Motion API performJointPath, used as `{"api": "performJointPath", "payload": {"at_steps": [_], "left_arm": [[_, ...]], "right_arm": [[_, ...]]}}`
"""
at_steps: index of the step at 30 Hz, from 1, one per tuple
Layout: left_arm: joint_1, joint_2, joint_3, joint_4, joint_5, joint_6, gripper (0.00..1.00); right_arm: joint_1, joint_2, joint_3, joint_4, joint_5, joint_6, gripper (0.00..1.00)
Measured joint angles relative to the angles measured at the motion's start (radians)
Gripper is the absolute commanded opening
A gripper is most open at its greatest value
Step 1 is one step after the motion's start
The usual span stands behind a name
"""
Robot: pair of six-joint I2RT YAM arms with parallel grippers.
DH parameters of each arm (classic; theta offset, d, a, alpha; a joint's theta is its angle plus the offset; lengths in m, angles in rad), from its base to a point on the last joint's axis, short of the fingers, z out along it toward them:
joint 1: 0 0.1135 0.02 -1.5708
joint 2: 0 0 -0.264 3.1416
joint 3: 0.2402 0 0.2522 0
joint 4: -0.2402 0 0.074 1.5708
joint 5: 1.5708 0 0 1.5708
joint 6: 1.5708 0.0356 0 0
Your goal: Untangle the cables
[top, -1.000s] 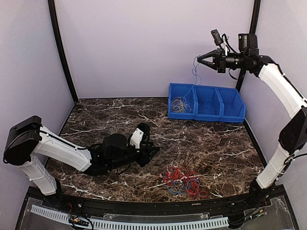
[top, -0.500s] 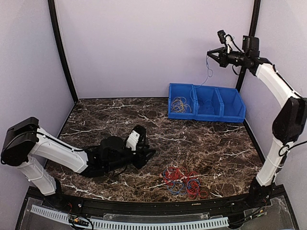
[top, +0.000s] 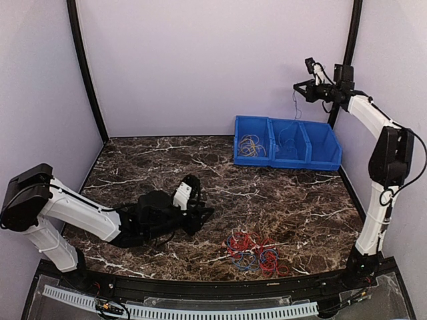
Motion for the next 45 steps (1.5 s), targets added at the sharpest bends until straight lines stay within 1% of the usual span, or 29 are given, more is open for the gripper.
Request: {"api": "performJointPath", "payload": {"at_steps": [6,15,19,20,23,26,28,29,35,39,43,45], "left_arm": [[0.0,0.0,-0.002,0.001,-0.004,-0.001,0.4],[0.0,0.001,-0.002,0.0,-0.004,-0.013,0.4],[0.0,0.002,-0.002,0.0,-0.005,-0.014,0.4],[0.0,0.003,-0.001,-0.003,-0.006,-0.014,0.4],[0.0,0.011,0.001,-0.022,-0.011,-0.014,0.4],[0.0,0.013,0.006,-0.04,-0.014,-0.015,0.4],[0.0,0.013,0.007,-0.045,-0.016,-0.015,0.4],[0.0,0.013,0.007,-0.047,-0.017,-0.016,0.4],[0.0,0.013,0.011,-0.067,-0.019,-0.023,0.4],[0.0,0.014,0.02,-0.074,-0.018,-0.024,0.4],[0.0,0.025,0.048,-0.082,-0.015,-0.023,0.4],[0.0,0.029,0.06,-0.089,-0.013,-0.023,0.4]], "right_arm": [[0.001,0.006,-0.035,0.007,-0.001,-0.002,0.0],[0.001,0.06,-0.163,-0.032,-0.023,-0.027,0.0],[0.001,0.08,-0.21,-0.066,-0.023,-0.032,0.04],[0.001,0.087,-0.21,-0.077,-0.02,-0.035,0.07],[0.001,0.098,-0.21,-0.095,-0.008,-0.038,0.25],[0.001,0.104,-0.21,-0.121,0.02,-0.045,0.39],[0.001,0.1,-0.217,-0.124,0.043,-0.045,0.44],[0.001,0.092,-0.23,-0.121,0.059,-0.045,0.45],[0.001,-0.02,-0.346,-0.139,0.13,-0.05,0.47],[0.001,-0.121,-0.398,-0.16,0.139,-0.07,0.45],[0.001,-0.137,-0.375,-0.193,0.152,-0.1,0.35],[0.001,-0.122,-0.356,-0.219,0.153,-0.105,0.25]]}}
